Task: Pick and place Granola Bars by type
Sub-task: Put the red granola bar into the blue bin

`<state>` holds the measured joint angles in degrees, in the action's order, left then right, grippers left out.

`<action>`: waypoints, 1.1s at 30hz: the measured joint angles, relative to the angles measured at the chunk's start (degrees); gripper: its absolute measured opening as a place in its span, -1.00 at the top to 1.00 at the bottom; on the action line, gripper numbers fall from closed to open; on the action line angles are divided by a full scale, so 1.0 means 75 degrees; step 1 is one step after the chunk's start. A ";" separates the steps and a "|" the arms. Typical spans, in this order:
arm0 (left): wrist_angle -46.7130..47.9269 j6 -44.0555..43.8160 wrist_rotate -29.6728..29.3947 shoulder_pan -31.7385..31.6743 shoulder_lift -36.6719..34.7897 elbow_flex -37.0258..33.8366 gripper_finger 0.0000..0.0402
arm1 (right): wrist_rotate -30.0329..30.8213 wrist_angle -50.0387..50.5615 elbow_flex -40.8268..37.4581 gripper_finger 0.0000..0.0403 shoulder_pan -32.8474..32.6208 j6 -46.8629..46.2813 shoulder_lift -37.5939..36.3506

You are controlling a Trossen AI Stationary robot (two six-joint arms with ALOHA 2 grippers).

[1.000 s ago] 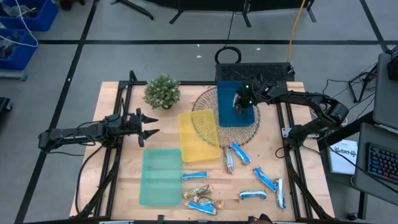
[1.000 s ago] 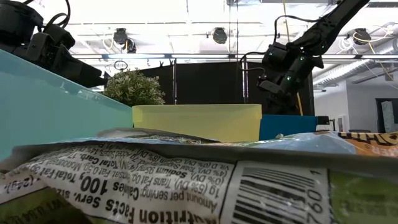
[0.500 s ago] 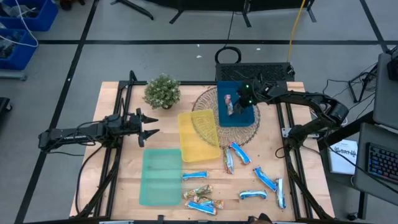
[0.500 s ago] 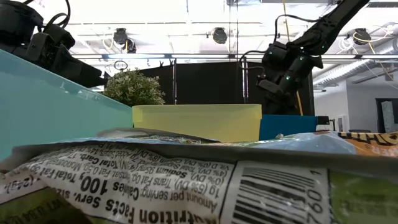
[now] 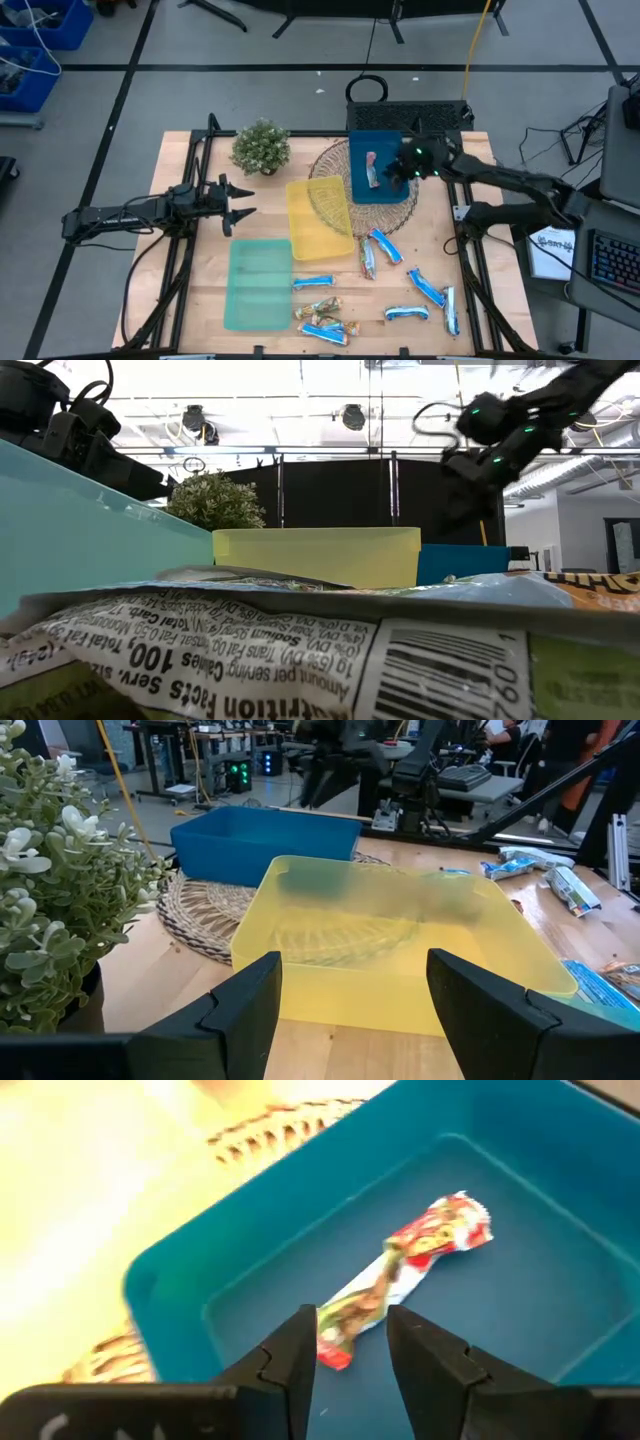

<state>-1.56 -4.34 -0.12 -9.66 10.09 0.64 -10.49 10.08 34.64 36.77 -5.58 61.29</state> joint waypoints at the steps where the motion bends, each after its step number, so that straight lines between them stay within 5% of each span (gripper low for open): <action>1: 0.0002 0.0000 0.0002 0.0000 0.0001 0.0000 -0.27 | -0.0002 -0.0142 -0.0239 0.43 -0.0092 -0.0091 -0.0306; 13: 0.0002 0.0000 0.0005 -0.0002 0.0003 0.0000 -0.27 | -0.0138 -0.1749 -0.2098 0.43 -0.1670 -0.0680 -0.2681; 24: 0.0000 0.0000 0.0006 0.0001 0.0003 0.0000 -0.27 | -0.0431 -0.3941 -0.3394 0.43 -0.3854 -0.0569 -0.2823; 33: 0.0000 0.0000 0.0003 0.0001 0.0003 0.0000 -0.27 | -0.0316 -0.4050 -0.3422 0.43 -0.4769 -0.0566 -0.2803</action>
<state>-1.56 -4.34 -0.10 -9.65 10.11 0.64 -12.85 -20.30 8.97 1.01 -9.82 40.27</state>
